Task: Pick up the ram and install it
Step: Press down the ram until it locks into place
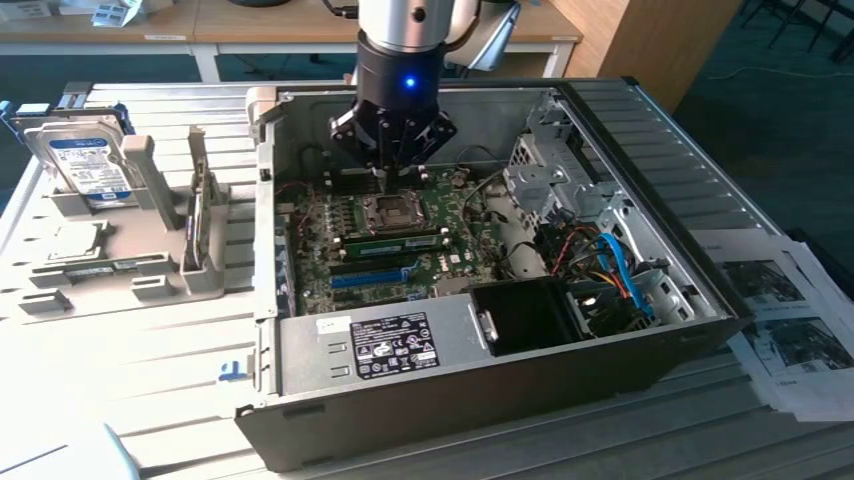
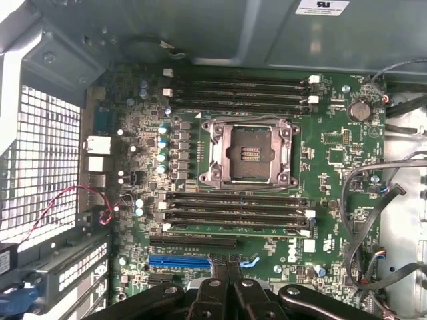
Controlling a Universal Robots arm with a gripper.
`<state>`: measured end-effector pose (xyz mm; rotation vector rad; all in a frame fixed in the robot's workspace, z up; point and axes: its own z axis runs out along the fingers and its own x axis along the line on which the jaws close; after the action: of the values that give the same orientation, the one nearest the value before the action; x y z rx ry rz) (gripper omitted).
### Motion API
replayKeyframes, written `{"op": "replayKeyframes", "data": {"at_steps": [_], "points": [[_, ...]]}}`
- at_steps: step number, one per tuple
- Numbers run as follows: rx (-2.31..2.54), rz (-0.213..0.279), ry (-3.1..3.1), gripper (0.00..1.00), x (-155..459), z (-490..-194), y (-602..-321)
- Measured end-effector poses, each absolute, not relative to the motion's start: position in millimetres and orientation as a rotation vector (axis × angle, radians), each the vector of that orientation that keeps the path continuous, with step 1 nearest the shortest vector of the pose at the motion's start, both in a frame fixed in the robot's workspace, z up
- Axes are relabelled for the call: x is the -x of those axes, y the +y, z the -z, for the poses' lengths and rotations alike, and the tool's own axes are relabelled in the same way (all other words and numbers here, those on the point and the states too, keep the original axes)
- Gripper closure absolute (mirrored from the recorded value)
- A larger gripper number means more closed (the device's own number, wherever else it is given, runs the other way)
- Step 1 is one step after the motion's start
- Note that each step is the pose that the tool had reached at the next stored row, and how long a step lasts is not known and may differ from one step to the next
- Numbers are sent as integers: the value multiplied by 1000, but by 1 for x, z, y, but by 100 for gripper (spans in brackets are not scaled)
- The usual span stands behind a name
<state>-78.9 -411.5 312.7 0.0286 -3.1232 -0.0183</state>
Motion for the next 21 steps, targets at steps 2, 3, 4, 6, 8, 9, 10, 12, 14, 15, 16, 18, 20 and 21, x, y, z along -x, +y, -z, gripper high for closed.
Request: {"op": "replayKeyframes", "data": {"at_steps": [2,3,4,6,8,9,10,12,14,15,16,18,20,21], "points": [[-25,18,-3123,90,77,-313,-412],[-24,18,-3122,90,76,-313,-412],[-22,18,-3122,90,75,-313,-412],[-19,18,-3122,90,72,-313,-412],[-16,18,-3122,90,69,-313,-412],[-15,18,-3121,90,68,-313,-412],[-13,18,-3121,90,67,-313,-412],[-11,18,-3121,90,65,-313,-412],[-9,18,-3121,90,62,-313,-412],[-7,18,-3120,90,61,-313,-412],[-6,18,-3120,90,60,-313,-412],[-3,18,-3120,90,58,-313,-412],[-1,18,-3119,90,56,-313,-412],[1,18,-3119,90,55,-313,-412]]}}
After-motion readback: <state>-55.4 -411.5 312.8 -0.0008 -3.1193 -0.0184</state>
